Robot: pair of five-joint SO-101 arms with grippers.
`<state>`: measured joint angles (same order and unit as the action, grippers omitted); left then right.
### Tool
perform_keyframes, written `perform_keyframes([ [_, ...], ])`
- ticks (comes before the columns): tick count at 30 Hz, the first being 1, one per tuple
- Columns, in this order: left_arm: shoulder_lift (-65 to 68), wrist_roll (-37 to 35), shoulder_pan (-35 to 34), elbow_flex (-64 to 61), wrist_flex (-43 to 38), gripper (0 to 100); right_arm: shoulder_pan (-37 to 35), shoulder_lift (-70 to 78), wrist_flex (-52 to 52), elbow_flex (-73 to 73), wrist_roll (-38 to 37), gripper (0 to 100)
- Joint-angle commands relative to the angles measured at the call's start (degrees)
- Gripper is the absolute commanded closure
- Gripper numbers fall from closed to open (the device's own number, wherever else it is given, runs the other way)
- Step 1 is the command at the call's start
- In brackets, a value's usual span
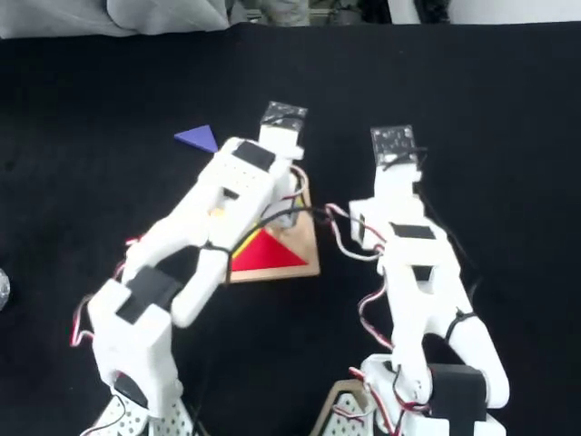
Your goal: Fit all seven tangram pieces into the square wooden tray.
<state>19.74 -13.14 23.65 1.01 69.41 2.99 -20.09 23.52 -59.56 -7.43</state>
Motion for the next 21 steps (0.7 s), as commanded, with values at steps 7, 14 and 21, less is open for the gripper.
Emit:
perform_keyframes([
  [7, 5.01, -10.29, 0.31, 4.97, -0.88, 84, 0.18, 0.13, -1.49, 3.12, 0.35, 98.7],
  [14, 5.01, -10.81, 0.31, 4.79, -0.79, 84, 0.18, 0.13, -1.49, 3.12, 0.35, 98.7],
  [21, 5.10, -11.78, 0.13, 4.62, -0.44, 76, -1.76, 0.13, -1.23, 2.95, -0.09, 98.7],
])
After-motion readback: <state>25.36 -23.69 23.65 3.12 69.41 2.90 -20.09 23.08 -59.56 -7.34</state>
